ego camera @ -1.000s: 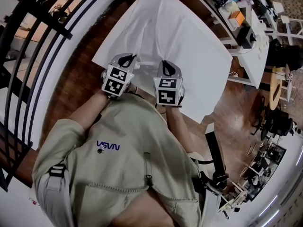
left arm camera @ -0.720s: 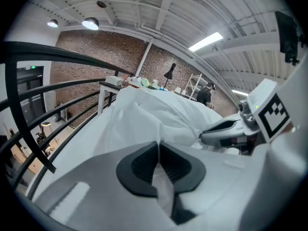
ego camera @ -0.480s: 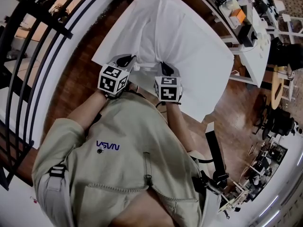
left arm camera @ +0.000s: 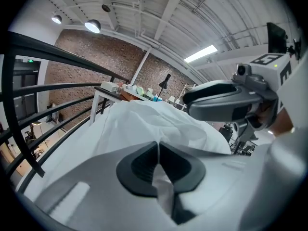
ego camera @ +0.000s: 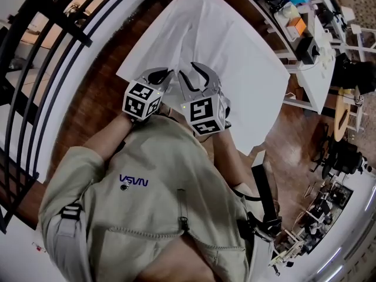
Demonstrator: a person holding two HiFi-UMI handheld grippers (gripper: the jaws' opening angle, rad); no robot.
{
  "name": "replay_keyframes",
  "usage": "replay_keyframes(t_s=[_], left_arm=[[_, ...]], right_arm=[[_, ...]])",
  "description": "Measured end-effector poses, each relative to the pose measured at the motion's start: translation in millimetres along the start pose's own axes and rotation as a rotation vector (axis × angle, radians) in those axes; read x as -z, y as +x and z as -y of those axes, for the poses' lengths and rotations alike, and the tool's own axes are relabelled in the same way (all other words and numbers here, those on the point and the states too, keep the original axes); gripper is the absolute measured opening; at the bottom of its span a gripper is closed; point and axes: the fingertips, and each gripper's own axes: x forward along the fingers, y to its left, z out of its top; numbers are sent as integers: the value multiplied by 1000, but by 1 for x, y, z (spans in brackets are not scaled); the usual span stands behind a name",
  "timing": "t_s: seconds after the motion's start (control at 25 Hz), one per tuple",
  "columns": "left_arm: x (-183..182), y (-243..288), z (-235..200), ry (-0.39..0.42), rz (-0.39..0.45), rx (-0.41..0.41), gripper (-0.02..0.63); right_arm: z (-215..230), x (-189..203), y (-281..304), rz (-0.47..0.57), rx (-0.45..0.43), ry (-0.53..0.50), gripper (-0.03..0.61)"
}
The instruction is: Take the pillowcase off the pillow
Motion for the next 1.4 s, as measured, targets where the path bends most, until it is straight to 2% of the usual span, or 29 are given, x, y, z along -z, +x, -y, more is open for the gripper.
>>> replay_keyframes(t_s=[0.08, 0.28, 0.36, 0.4, 0.48, 0.64, 0.8, 1.04, 1.2, 1.4], left_arm=[[-1, -1, 2, 7, 3, 1, 14], [-1, -4, 8, 30, 3, 10, 14], [0, -5, 9, 38, -2, 10, 11], [1, -5, 8, 40, -1, 7, 11], [-2, -5, 7, 47, 7, 5, 8], [-6, -9, 8, 90, 19, 2, 8], [-10, -13, 7, 112, 31, -6, 8], [9, -11, 8, 121, -10, -6, 8], [16, 12, 10, 170, -41, 2, 8], [24, 41, 5, 190, -132, 24, 8]], right_arm=[[-11, -3, 15, -32, -67, -91, 152], [-22, 52, 55, -306, -177, -236, 173], [-24, 61, 60, -333, -184, -257, 166], [-23, 61, 61, -331, -173, -256, 130], [-18, 56, 60, -306, -135, -227, 62], [4, 34, 43, -199, -35, -84, 14], [37, 18, 21, -96, 67, 40, 12], [89, 4, -20, 65, 229, 209, 11], [92, 3, -35, 123, 232, 259, 11], [51, 9, -19, 120, 104, 244, 11]])
